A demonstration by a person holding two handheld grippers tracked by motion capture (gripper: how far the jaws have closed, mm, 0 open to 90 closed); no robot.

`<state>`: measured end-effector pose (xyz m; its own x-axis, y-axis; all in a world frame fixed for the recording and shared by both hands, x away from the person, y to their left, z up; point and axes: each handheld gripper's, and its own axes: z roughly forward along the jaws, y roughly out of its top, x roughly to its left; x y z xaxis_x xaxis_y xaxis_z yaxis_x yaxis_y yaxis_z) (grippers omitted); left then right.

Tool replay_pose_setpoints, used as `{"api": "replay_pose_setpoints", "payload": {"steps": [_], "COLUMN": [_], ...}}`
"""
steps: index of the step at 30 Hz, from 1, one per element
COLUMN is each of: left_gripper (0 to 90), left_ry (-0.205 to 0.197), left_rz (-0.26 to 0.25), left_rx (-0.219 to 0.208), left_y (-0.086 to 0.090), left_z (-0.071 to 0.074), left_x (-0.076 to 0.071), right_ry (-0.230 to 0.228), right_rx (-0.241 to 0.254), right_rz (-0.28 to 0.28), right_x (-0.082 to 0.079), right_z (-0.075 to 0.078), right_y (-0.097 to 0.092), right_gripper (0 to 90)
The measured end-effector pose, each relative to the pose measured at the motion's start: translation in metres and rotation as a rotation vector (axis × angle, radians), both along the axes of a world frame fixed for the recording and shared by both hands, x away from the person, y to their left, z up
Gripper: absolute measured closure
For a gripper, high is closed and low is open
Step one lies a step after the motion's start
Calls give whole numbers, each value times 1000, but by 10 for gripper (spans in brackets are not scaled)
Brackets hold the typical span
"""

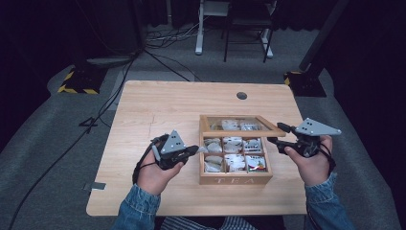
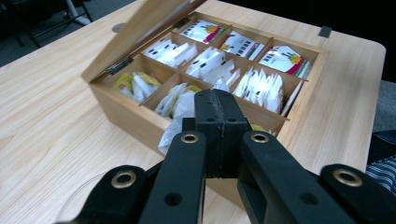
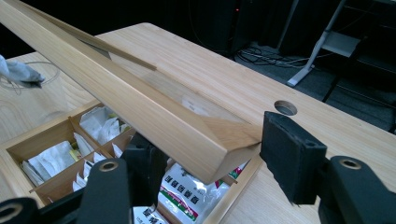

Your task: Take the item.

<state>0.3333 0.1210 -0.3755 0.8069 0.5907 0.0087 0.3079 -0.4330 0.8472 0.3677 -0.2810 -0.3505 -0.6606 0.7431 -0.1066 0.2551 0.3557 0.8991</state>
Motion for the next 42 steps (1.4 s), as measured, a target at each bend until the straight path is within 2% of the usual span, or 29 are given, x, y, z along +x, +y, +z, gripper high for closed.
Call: {"api": "replay_pose_setpoints", "payload": {"steps": [9, 16, 20, 26, 30, 33, 42], "left_gripper": [898, 898, 898, 897, 897, 896, 896], "left_ry": [-8, 14, 54, 93, 133, 176, 198], "left_rz": [61, 118, 164, 198, 205, 190, 202], "left_rx": [-8, -29, -32, -40, -58, -73, -50], "left_y": [23, 41, 46, 52, 54, 55, 54], "left_z": [4, -1, -6, -13, -16, -21, -31], "left_x": [1, 6, 10, 14, 16, 19, 24], "right_ry": [0, 1, 1, 2, 3, 4, 6], "right_rx": [-1, -1, -1, -2, -2, -3, -9], "right_rz": [0, 0, 0, 0, 0, 0, -3], "right_x": [0, 0, 0, 0, 1, 1, 2], "right_z": [0, 0, 0, -1, -1, -1, -2], "right_y": [0, 0, 0, 0, 0, 0, 1], "right_gripper": [423, 423, 423, 423, 423, 423, 423]}}
